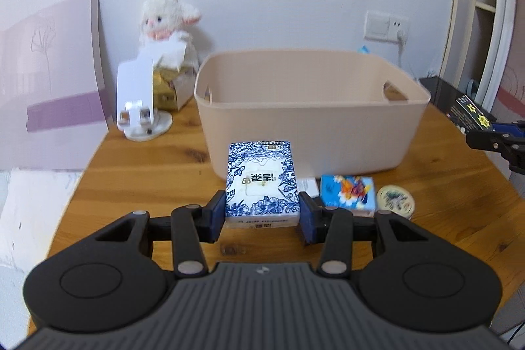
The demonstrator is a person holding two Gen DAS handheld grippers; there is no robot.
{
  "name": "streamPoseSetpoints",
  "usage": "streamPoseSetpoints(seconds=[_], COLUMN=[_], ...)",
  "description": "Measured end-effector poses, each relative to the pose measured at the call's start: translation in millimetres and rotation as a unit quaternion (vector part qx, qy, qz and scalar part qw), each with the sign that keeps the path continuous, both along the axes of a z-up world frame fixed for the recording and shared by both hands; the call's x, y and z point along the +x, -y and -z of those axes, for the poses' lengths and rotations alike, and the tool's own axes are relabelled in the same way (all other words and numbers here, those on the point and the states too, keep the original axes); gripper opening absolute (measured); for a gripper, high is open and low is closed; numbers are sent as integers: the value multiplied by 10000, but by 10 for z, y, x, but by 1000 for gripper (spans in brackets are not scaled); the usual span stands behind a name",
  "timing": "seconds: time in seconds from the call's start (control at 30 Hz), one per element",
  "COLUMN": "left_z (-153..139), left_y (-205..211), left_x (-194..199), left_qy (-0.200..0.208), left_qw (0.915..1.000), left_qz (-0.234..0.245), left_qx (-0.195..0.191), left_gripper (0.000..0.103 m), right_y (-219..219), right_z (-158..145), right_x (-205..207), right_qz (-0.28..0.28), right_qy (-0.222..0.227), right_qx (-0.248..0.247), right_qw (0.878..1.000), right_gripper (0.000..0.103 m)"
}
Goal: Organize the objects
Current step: 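Lift both boxes over the basket and open both tools to drop them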
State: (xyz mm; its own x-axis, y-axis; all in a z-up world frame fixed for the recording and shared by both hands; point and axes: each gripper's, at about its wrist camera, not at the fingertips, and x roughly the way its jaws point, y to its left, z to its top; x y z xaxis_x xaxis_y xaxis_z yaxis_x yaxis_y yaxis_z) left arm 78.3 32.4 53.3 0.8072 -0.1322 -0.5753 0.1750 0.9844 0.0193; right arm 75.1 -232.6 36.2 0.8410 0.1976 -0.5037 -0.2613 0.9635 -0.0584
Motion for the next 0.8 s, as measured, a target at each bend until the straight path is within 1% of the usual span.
streamPoseSetpoints(seconds=[0.2, 0.33, 0.43, 0.5, 0.57, 0.6, 0.7, 0.8], left_z=[-333, -534, -645, -684, -684, -679, -610, -485], left_y=[66, 165, 243, 318, 402, 431, 504, 543], left_x=[-38, 54, 180, 285, 402, 453, 666, 932], left_qy=[478, 781, 900, 964, 1058, 1061, 902, 588], left_qw=[9988, 9967, 9957, 9950, 9934, 9930, 9940, 9965], left_qz=[132, 180, 194, 202, 172, 177, 200, 71], left_qx=[11, 90, 62, 188, 415, 482, 589, 585], left_gripper=[48, 48, 48, 48, 48, 48, 48, 48], right_y=[-10, -43, -82, -134, -190, -210, -267, -360], right_z=[-279, -442, -557, -604, -633, -640, -645, -598], right_x=[-1, 82, 174, 243, 352, 418, 638, 836], right_qz=[-33, 0, 51, 76, 86, 100, 120, 128], right_qy=[364, 592, 778, 901, 947, 953, 909, 852], right_qx=[123, 260, 417, 414, 361, 361, 385, 246], right_qw=[9993, 9979, 9961, 9950, 9948, 9947, 9950, 9960], right_gripper=[21, 21, 21, 21, 21, 21, 21, 21])
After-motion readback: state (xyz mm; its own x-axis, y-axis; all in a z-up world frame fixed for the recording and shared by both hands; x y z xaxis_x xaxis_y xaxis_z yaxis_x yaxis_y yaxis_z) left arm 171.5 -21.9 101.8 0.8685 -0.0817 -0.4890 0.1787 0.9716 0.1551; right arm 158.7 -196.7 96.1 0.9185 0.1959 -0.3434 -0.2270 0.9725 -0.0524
